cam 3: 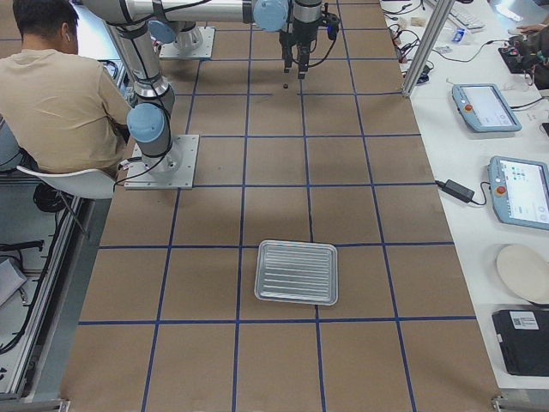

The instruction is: Place bearing gear from tray to pile

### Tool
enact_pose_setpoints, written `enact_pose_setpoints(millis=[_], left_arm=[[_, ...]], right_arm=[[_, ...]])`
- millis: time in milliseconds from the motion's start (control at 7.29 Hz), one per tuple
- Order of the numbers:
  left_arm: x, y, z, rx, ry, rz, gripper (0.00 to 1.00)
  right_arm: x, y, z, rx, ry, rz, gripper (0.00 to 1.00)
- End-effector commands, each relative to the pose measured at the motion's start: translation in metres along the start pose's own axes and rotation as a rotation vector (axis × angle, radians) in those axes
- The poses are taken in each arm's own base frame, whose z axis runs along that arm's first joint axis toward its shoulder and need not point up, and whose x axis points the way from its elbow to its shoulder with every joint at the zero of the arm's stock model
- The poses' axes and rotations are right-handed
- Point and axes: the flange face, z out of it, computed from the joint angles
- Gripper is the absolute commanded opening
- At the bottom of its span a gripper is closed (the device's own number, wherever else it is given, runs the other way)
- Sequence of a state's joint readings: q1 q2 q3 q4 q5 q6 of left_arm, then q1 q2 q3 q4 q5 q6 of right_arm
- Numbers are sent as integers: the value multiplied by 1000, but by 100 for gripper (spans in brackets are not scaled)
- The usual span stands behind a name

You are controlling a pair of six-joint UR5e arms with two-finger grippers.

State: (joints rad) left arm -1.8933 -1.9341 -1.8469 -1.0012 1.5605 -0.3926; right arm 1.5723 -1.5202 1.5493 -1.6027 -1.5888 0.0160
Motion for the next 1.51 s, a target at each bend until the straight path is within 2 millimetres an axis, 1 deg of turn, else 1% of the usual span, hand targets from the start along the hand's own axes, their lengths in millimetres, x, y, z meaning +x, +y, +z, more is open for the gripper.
enact_pose_setpoints(millis=[0, 137, 411, 686, 823, 960, 1097, 1371], left_arm=[[21, 4, 41, -30, -15, 30, 99], [22, 5, 45, -33, -19, 31, 99], [23, 3, 45, -18, -12, 30, 97], [25, 0, 52, -13, -10, 27, 93], [26, -3, 47, 0, -4, 45, 54], [26, -3, 47, 4, -1, 46, 12], [26, -4, 46, 7, 0, 43, 0], [26, -4, 43, 14, 4, 39, 0]], right_arm=[[1, 1, 6, 22, 8, -6, 100], [1, 0, 5, 25, 6, -6, 100], [0, 2, 4, 26, 3, -17, 100], [0, 1, 5, 25, -1, -19, 100], [0, 2, 4, 26, -3, -19, 100], [0, 2, 5, 25, -3, -19, 100], [0, 2, 5, 25, -3, -19, 100], [0, 2, 5, 25, -3, -19, 100]])
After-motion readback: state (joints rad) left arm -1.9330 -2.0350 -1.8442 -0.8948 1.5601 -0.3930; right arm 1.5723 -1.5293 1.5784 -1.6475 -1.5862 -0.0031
